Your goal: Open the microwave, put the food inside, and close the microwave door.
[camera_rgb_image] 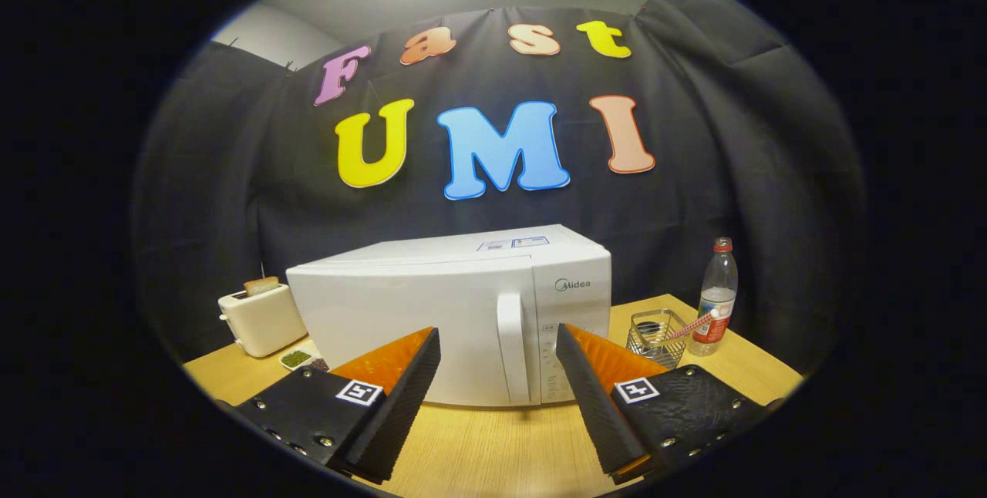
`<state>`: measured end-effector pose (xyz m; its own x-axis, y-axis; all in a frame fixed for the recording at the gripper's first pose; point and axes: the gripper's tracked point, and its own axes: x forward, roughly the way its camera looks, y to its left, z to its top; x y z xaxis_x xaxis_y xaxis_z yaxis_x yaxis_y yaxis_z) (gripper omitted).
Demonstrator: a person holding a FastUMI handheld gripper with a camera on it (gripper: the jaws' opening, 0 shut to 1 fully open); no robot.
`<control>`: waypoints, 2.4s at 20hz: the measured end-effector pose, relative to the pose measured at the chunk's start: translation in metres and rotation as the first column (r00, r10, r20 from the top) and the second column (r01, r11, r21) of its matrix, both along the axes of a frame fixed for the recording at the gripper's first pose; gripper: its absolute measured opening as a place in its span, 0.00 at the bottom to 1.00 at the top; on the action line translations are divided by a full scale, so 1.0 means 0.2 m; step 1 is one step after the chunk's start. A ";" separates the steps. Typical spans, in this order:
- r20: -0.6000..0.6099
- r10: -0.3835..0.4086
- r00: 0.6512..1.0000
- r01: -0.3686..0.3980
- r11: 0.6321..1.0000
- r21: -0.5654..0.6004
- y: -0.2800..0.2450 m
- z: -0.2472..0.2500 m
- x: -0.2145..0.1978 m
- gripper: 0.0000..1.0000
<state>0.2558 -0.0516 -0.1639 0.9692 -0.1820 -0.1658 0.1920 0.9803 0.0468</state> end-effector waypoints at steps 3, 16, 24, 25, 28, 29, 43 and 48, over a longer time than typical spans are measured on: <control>0.000 -0.040 0.999 0.040 0.999 -0.025 -0.07 -0.09 0.13 0.94; -0.025 -0.065 0.998 0.063 0.994 -0.090 -0.08 -0.21 0.28 0.21; -0.005 -0.079 0.997 0.078 0.993 -0.086 0.03 -0.20 0.09 0.13; -0.009 -0.066 0.998 0.065 0.996 -0.061 0.06 -0.19 0.04 0.13; -0.023 -0.022 0.999 0.022 1.000 -0.014 0.17 -0.19 -0.11 0.13; -0.025 0.000 1.000 0.000 1.000 -0.002 0.21 -0.19 -0.16 0.13; 0.046 0.273 0.961 -0.277 0.956 0.101 1.15 -0.17 -0.70 0.12; 0.058 0.202 0.978 -0.205 0.977 0.052 1.40 -0.19 -0.74 0.12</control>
